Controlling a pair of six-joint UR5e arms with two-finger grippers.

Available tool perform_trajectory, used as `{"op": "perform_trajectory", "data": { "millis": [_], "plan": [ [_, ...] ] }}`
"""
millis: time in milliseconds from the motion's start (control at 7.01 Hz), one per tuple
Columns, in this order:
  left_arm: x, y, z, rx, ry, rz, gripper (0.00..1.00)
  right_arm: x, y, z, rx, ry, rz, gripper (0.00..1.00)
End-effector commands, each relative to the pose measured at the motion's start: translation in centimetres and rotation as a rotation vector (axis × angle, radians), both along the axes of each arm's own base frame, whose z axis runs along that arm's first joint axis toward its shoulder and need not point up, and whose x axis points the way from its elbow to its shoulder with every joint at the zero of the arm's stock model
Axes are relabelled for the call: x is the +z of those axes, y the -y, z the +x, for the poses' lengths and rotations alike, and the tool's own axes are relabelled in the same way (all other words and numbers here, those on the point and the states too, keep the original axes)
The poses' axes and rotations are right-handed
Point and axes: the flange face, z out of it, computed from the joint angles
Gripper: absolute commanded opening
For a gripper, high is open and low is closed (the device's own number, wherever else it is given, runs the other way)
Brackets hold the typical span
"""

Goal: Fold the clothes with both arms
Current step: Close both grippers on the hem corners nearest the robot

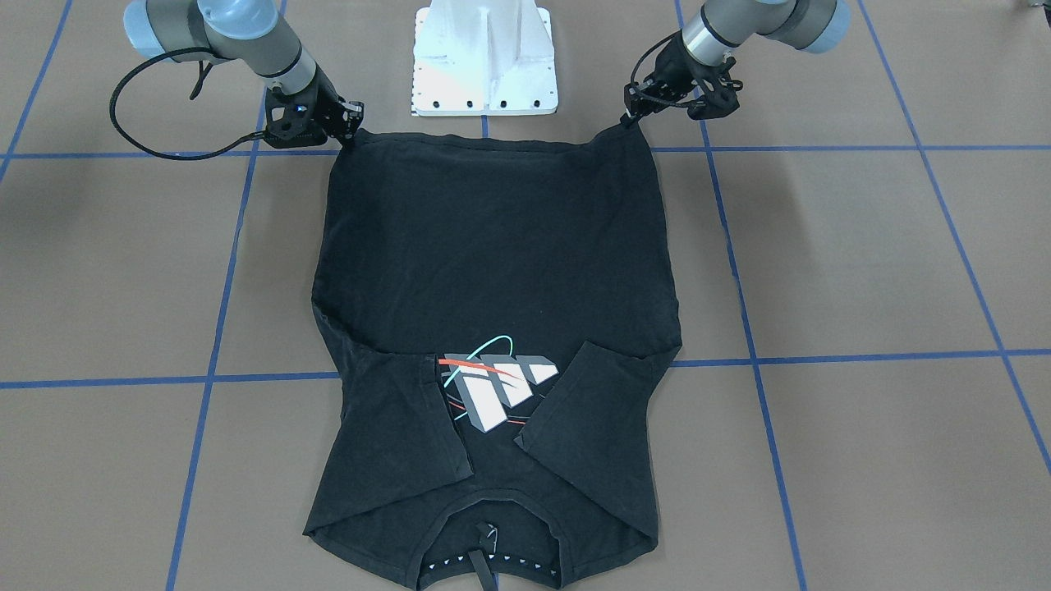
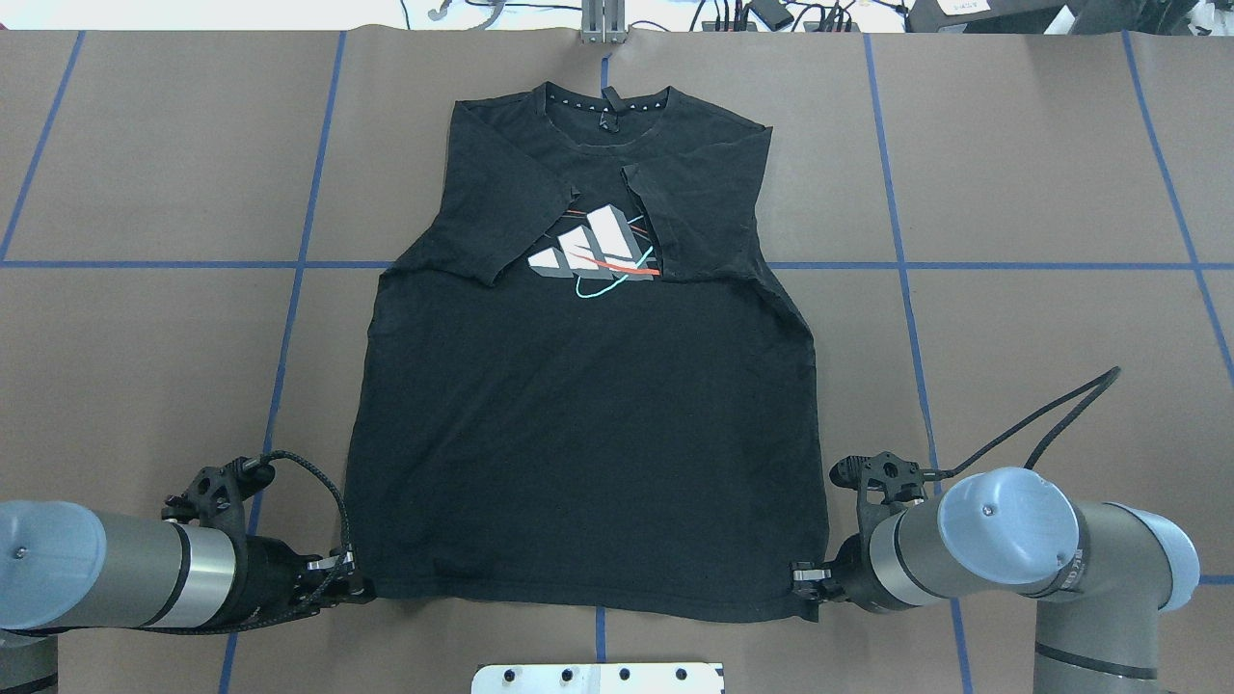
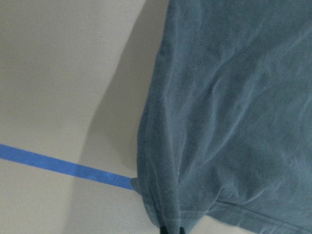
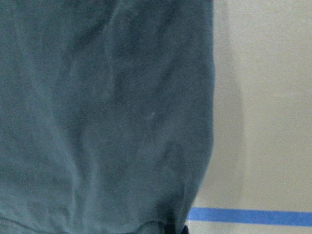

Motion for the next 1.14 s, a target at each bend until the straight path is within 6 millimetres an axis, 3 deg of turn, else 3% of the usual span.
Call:
{"op": "perform_trajectory", "data": {
  "millis": [0, 285, 571, 999],
  "plan": [
    [-1.7, 0.0, -1.1, -0.004, -0.034, 0.008, 0.00, -1.9, 1.1, 1.6, -0.010, 0.051, -0.020, 0.00],
    [-3.7, 0.2, -4.0, -0.028, -0.073, 0.020, 0.00, -5.6, 2.1, 5.0, -0.038, 0.151, -0.045, 0.00],
    [-5.1, -0.7, -7.1, -0.028, -0.095, 0.027, 0.00, -6.1, 3.4, 7.8, -0.102, 0.211, -0.106, 0.00],
    [-7.3, -2.7, -8.1, 0.100, -0.146, 0.005, 0.00, -1.4, 0.7, 13.4, -0.219, 0.322, -0.124, 0.00]
  ]
}}
